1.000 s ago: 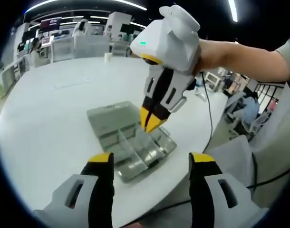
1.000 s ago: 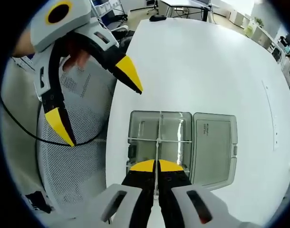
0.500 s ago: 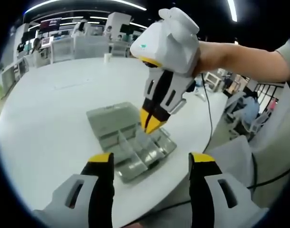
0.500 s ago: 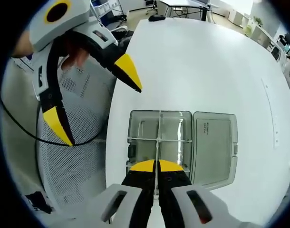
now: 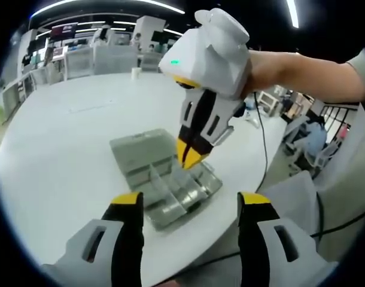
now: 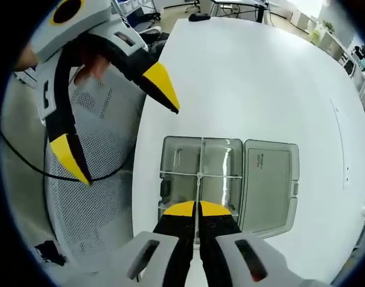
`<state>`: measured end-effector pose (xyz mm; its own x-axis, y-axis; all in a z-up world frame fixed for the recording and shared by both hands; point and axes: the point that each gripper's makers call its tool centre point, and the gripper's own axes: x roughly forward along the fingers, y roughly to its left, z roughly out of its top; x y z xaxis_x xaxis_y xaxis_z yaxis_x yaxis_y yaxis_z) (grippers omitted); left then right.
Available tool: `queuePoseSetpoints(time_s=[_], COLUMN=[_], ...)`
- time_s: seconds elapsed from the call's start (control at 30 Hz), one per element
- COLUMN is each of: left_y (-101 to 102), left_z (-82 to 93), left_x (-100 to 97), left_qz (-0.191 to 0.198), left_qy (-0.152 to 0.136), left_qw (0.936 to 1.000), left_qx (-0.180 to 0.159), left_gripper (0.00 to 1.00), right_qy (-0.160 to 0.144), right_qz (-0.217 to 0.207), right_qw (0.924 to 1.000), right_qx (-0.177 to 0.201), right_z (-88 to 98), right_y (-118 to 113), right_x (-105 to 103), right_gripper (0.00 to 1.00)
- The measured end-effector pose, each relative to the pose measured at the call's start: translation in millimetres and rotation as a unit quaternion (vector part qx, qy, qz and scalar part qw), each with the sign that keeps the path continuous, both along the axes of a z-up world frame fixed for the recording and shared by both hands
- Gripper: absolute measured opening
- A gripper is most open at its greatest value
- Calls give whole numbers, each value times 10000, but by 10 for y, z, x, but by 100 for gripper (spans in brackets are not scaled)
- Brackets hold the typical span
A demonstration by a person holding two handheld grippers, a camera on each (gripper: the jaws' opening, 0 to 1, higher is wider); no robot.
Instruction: Insert the divider into the dual guide fixture by aligning both edges with the guide slots and pushing it downward to the bottom, including one-sided entry, uneven engagement, binding, and posture correction.
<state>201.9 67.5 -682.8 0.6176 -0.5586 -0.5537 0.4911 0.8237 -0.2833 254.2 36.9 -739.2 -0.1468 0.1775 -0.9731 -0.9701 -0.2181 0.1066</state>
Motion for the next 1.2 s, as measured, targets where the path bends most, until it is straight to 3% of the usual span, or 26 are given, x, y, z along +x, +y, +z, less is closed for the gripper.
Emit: queuePoseSetpoints(time_s=[1.2], left_y=[16], left_z=[18], left_x=[14], left_qz=[14], left_qy=[-50], left_qw=[10000], left_qx=[-39], left_gripper=[63], right_qy=[-202], right_qz=[331], right_qw=[9987], right_qx=[-326], right_z=[-56], right_y=[-15], right_x=[-67], right_gripper=[0])
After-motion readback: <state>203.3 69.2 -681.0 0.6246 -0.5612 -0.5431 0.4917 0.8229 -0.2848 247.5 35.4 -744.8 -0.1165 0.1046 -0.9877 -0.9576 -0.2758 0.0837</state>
